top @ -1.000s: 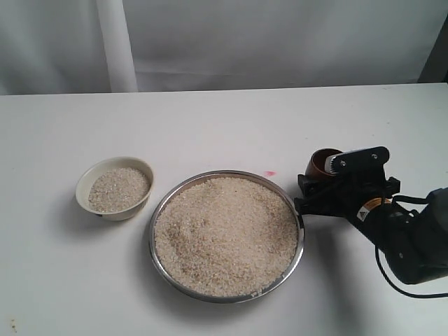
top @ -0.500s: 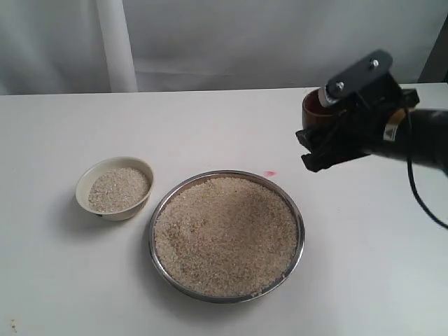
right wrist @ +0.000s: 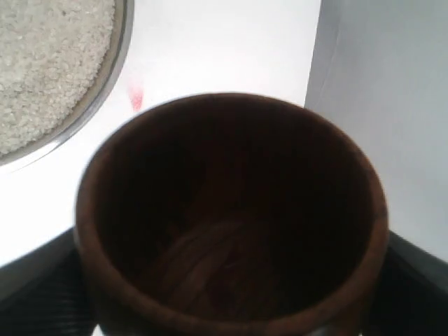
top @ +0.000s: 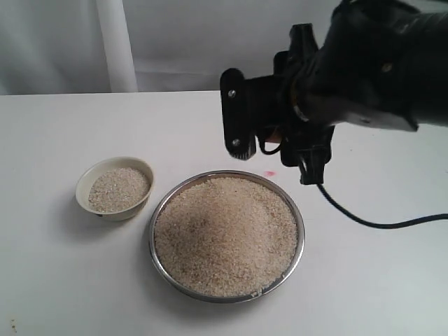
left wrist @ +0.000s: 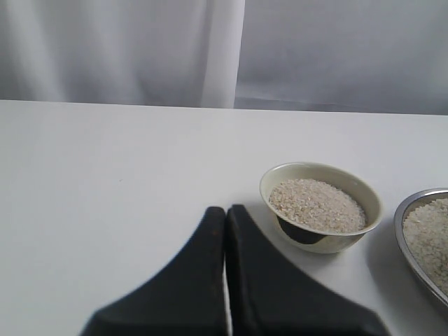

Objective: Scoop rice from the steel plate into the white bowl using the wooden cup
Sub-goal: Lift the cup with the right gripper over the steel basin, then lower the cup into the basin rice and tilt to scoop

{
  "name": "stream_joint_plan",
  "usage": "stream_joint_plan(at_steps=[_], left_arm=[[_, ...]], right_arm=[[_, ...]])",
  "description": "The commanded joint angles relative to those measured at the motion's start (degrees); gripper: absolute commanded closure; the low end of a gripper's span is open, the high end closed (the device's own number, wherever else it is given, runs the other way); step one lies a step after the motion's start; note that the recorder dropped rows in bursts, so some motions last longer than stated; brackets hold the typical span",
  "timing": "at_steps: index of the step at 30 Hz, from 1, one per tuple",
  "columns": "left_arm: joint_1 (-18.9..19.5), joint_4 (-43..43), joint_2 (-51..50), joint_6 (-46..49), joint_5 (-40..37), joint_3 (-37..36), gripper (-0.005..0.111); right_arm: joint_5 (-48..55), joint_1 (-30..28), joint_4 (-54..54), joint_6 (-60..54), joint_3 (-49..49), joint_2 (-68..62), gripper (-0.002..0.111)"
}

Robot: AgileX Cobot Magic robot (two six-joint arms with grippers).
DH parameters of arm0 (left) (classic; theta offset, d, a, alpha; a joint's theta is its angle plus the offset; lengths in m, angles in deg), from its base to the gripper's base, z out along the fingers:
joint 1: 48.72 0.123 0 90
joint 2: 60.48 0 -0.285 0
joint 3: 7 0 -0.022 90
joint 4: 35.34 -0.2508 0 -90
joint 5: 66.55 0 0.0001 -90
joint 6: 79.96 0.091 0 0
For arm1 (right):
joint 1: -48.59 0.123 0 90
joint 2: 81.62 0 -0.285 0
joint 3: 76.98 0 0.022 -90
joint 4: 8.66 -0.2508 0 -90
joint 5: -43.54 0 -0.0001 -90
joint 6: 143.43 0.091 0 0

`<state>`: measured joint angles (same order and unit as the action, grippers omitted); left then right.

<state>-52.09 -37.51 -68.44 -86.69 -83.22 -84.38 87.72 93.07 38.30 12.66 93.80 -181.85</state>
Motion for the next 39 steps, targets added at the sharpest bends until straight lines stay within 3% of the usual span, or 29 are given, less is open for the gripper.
stream_joint_plan(at_steps=[1, 15, 39], left_arm=[[-0.24, 0.27, 0.17, -0.37, 0.31, 0.16, 0.107], [-0.24, 0.27, 0.17, -0.23, 0.31, 0.16, 0.107], [-0.24, 0.27, 0.17, -0.23, 0.31, 0.16, 0.107]], right_arm=[[0.62, 1.52, 5.28, -0.18, 0.52, -3.55, 0.108], [13.20, 3.12, 25.76, -0.07, 0.52, -20.05, 0.108], [11.77, 6.45, 27.28, 0.30, 2.14, -28.44, 0.108]])
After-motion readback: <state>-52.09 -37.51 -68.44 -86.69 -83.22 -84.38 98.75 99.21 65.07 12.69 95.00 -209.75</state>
